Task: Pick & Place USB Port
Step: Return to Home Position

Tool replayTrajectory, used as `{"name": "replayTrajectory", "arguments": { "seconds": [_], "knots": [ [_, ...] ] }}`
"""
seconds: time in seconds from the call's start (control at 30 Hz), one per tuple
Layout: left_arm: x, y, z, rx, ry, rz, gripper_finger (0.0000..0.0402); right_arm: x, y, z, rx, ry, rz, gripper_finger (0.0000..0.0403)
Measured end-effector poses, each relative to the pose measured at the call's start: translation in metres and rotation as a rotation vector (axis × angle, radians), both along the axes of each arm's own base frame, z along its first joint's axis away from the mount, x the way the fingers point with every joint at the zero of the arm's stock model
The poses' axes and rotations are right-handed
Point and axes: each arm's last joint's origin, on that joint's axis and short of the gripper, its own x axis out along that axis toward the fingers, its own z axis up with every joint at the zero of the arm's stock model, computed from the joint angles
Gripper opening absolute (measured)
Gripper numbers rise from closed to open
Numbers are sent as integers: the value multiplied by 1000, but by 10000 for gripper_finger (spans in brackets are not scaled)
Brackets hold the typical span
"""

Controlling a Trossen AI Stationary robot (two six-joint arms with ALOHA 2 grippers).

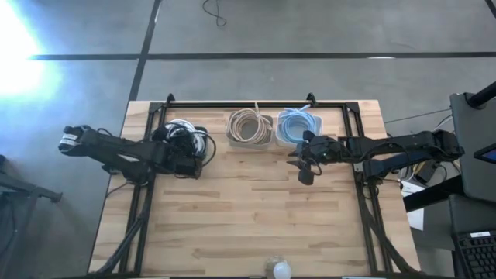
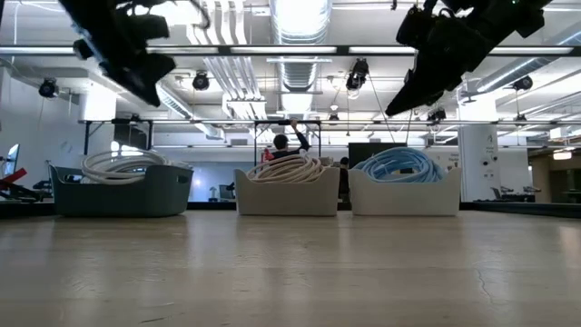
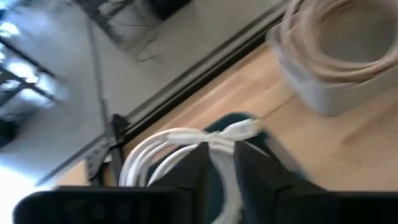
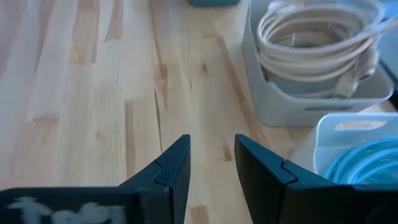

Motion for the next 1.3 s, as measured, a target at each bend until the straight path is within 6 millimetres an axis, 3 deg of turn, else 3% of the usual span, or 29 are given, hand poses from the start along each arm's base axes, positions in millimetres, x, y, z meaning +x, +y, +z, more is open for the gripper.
{"name": "replayTrajectory", "arguments": {
  "seconds": [0.17, 0.43, 0.63, 0.8, 0.97, 1.17, 1.3],
  "knots": [
    [11, -8, 31, -39, -59, -105, 11, -10, 0, 19, -27, -46, 19, 118],
    [9, -23, 76, 63, -94, -255, 2, -42, 1, 53, -73, -119, 46, 118],
    [-14, -21, 83, 79, -108, -302, 1, -71, 3, 64, -87, -202, 59, 118],
    [-37, -18, 64, 47, -150, -299, 1, -94, 3, 50, -118, -280, 71, 118],
    [-54, -15, 24, 32, -158, -321, 0, -109, 4, 35, -166, -405, 86, 118],
    [-57, -18, -21, -56, -248, -526, 0, -127, 9, 28, -79, -535, 221, 118],
    [-59, -19, -38, 8, -313, -699, 0, -140, 10, 29, -77, -611, 220, 118]
  ]
}}
